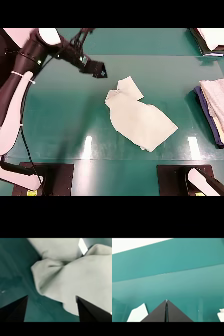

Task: Fold the shirts.

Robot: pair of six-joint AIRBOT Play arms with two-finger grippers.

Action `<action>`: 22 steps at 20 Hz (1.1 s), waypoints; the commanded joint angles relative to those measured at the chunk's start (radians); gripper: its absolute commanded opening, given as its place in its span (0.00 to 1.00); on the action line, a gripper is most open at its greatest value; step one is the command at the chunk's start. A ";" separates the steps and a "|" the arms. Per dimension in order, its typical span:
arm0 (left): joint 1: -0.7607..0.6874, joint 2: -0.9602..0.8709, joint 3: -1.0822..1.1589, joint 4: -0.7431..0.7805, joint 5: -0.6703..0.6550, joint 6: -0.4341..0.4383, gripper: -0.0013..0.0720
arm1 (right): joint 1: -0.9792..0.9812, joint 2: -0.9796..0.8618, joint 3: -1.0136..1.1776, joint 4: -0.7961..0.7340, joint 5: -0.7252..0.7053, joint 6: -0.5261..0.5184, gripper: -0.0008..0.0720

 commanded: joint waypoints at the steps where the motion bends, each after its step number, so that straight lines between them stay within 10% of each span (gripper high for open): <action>1: 0.057 -0.071 -0.171 -0.094 0.124 0.093 0.99 | 0.001 0.000 0.000 0.000 0.023 0.000 0.03; 11: -0.065 -0.248 -0.167 -0.260 0.323 0.217 0.99 | 0.001 0.000 0.000 0.000 0.090 0.000 0.03; 12: -0.069 -0.248 -0.167 -0.267 0.347 0.216 0.90 | 0.001 0.000 0.000 0.000 0.090 0.000 0.03; 14: -0.064 -0.245 -0.166 -0.272 0.355 0.217 0.07 | 0.001 0.000 0.000 0.000 0.095 0.000 0.03; 22: 0.159 0.038 -0.103 0.012 0.030 0.126 0.06 | 0.019 0.000 -0.301 0.001 0.210 -0.001 0.03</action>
